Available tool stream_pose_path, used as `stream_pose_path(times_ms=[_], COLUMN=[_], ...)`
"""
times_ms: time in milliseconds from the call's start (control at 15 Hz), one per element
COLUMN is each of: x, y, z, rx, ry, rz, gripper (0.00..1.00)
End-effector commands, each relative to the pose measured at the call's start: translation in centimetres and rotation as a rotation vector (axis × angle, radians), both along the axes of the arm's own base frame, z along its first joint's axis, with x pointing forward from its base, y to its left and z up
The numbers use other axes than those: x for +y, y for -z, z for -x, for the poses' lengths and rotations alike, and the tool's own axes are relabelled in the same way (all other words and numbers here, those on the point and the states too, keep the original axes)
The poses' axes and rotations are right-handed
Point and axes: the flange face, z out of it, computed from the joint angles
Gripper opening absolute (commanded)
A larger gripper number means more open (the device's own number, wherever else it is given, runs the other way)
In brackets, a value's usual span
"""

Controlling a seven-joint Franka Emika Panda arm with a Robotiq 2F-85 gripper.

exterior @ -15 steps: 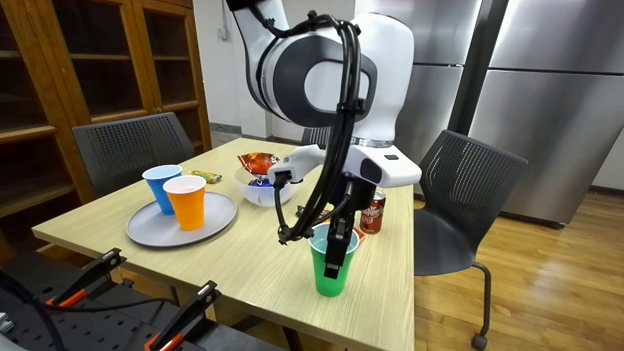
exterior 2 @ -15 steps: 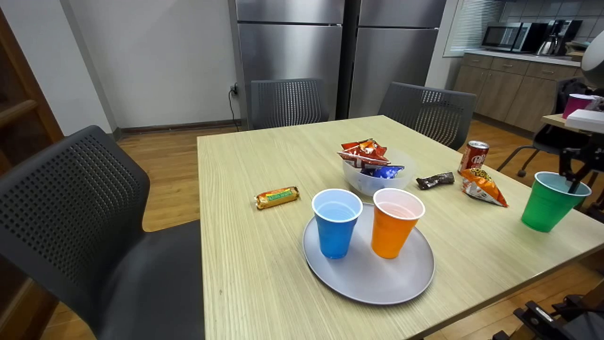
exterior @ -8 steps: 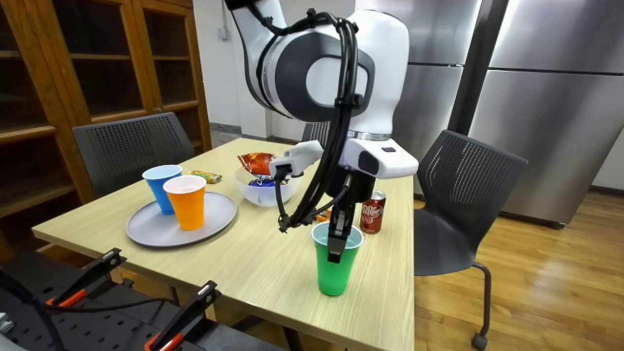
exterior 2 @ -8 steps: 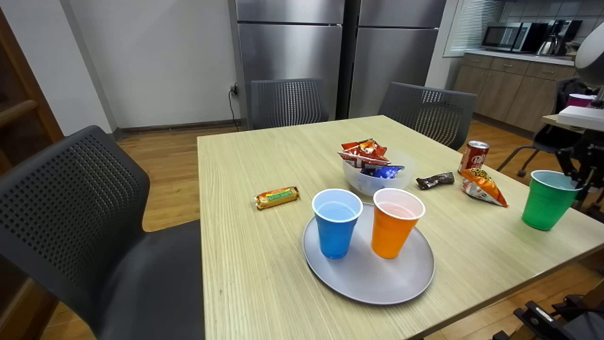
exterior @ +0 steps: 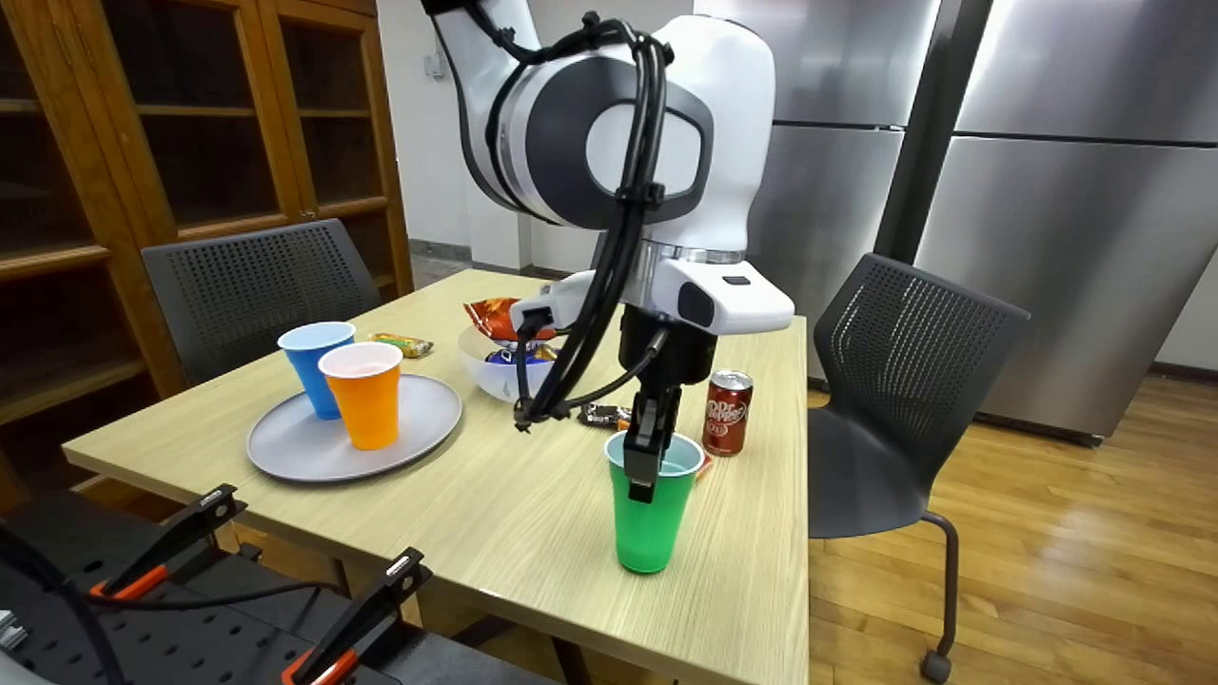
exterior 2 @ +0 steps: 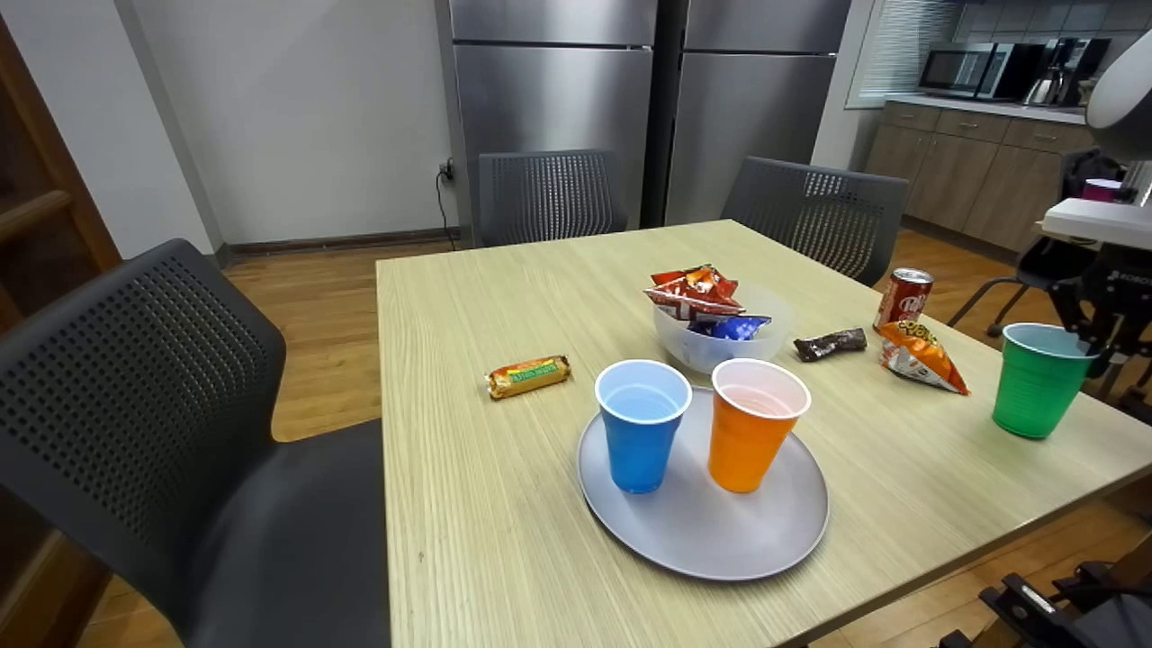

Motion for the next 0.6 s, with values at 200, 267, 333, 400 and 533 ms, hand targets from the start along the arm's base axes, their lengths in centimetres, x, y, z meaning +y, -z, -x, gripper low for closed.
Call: stream_pose_path(times_ms=[200,267,333,400,533], x=[5.0,6.0,6.8,7.8,9.5], y=[-1.0,-1.1,-1.2,-1.3,-1.4], z=[1.0,1.0,1.1,1.2,1.5], rx=[0.022,0.025,0.030,0.036,0.045], ry=[0.038,0.039,0.037,0.035,0.023], rz=[0.031,0.038,0.043,0.049,0.052], gripper=[0.01,0.01,0.01,0.01,0.01])
